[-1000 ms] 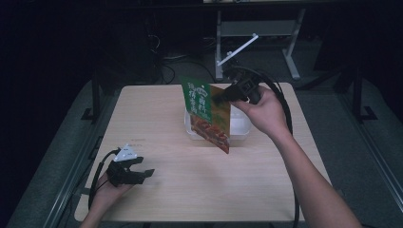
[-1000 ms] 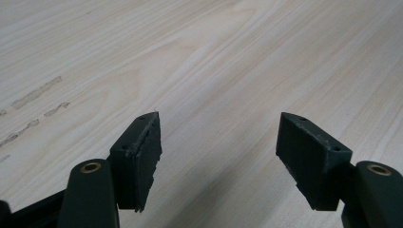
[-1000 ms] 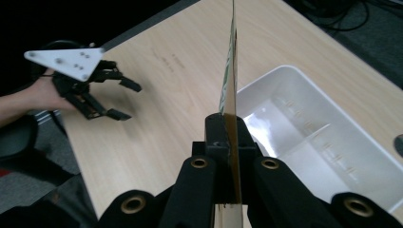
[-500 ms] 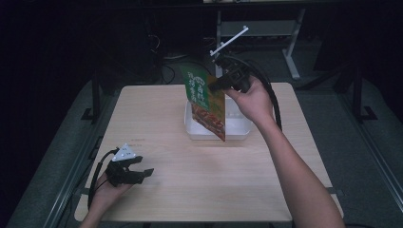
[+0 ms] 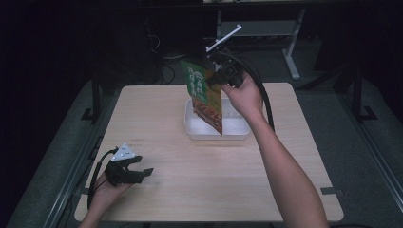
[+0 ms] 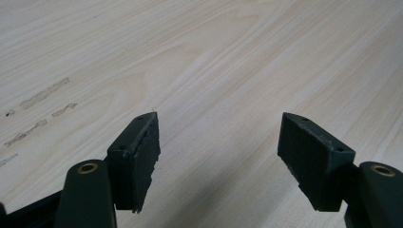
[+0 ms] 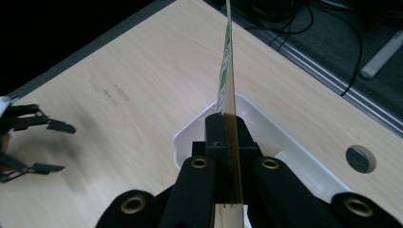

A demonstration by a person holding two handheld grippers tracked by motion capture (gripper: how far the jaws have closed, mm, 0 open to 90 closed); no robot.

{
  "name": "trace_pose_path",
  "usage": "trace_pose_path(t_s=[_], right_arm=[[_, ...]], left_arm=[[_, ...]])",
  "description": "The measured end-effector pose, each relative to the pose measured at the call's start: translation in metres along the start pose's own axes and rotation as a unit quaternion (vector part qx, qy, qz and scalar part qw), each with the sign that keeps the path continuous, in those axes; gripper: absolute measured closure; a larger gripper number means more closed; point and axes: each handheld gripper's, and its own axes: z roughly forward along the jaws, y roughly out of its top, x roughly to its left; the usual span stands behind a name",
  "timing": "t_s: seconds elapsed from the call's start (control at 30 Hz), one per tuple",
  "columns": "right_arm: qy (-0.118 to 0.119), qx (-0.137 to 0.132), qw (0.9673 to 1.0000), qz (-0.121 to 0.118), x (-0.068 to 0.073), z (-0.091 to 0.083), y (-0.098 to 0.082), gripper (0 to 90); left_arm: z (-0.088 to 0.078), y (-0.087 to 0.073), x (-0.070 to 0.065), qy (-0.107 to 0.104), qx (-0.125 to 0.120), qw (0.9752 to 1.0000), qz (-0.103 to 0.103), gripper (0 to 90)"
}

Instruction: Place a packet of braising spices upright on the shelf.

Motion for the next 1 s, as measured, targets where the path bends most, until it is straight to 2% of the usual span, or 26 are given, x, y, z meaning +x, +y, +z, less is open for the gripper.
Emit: trace_pose_path(t_s=[0.17, 0.6, 1.0], right_arm=[[-0.008, -0.003, 0.9999, 0.006, -0.004, 0.009, 0.003, 90.0], [-0.027, 0.002, 0.9996, 0.002, -0.004, 0.033, 0.007, 90.0], [-0.034, -0.003, 0.9994, 0.001, -0.005, 0.043, 0.004, 90.0]], left_arm=[[0.000, 0.000, 0.001, 0.000, -0.001, 1.0000, 0.000, 30.4], [-0.001, 0.000, 0.002, 0.000, -0.005, 1.0000, -0.001, 30.4], [-0.002, 0.000, 0.002, 0.001, -0.007, 1.0000, -0.001, 30.3]])
